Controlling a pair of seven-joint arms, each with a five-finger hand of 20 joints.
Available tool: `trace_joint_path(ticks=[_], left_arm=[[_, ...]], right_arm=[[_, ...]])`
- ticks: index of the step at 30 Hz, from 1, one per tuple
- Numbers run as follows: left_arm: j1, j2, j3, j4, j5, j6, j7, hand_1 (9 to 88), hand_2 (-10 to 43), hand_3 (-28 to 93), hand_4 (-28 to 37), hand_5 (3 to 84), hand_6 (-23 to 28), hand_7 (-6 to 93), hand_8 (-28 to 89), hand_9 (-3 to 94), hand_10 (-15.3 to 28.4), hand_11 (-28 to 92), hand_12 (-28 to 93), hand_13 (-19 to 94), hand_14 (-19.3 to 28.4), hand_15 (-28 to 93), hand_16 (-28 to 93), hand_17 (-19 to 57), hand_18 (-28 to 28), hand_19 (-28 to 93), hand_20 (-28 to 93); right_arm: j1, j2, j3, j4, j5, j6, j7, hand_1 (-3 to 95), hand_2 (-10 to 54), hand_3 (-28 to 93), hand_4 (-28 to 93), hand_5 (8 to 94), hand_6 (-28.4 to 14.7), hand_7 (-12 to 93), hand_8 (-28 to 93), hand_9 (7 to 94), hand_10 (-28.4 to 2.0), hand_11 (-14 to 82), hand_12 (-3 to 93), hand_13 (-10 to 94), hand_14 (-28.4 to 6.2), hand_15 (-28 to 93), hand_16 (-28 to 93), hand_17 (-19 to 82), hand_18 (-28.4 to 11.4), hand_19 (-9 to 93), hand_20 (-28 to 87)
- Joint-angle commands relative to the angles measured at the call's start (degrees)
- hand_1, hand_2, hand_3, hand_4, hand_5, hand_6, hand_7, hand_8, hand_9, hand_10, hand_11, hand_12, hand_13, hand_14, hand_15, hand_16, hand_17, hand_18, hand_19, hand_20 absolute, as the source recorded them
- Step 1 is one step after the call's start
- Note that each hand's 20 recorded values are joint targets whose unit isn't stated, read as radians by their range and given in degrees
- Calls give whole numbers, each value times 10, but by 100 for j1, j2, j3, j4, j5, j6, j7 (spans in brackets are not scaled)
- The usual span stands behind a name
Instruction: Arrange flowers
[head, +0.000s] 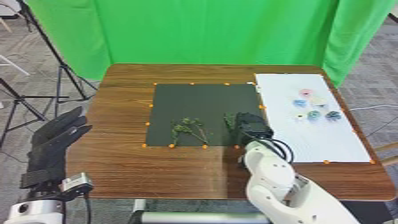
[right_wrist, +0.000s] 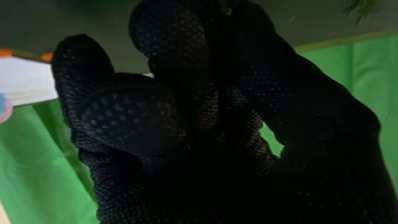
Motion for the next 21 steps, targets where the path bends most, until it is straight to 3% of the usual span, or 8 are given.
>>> trace_joint_path(ticks=[1,10,16,21], left_arm=[[20,-76,-4,-19,79,-77,-69,266,65,839,-176,387,95,162,-113,324,191,367,56,227,260,632,-173,-99,212,586,21],[89,-52,-40,-42,56,-30,-23,268,66,839,-175,388,95,163,-113,324,191,367,57,227,260,632,-173,-99,212,586,20],[115,-25,-41,-35,33,-16,20,268,66,839,-173,389,95,163,-113,324,191,367,57,227,260,633,-173,-99,212,586,20],[148,-2,-37,-44,27,14,53,268,65,840,-172,388,95,162,-113,324,191,367,57,227,260,633,-173,-99,211,586,20]], right_arm=[[-86,-82,-50,13,-53,-101,35,504,-57,767,-263,856,-46,233,196,886,-129,383,220,887,-48,613,217,498,-189,932,-150],[-239,-114,138,-193,-63,-278,98,406,-53,764,-231,831,-47,256,145,857,-148,387,222,868,-66,619,216,500,-187,932,-236],[-320,-149,255,-313,-74,-468,127,344,-21,775,-203,805,-62,276,-53,820,-169,399,221,834,-86,644,205,481,-208,932,-263],[-429,-119,409,-506,-15,-552,127,320,-10,765,-200,778,-82,274,-68,788,-191,404,221,811,-100,655,205,468,-224,932,-260]])
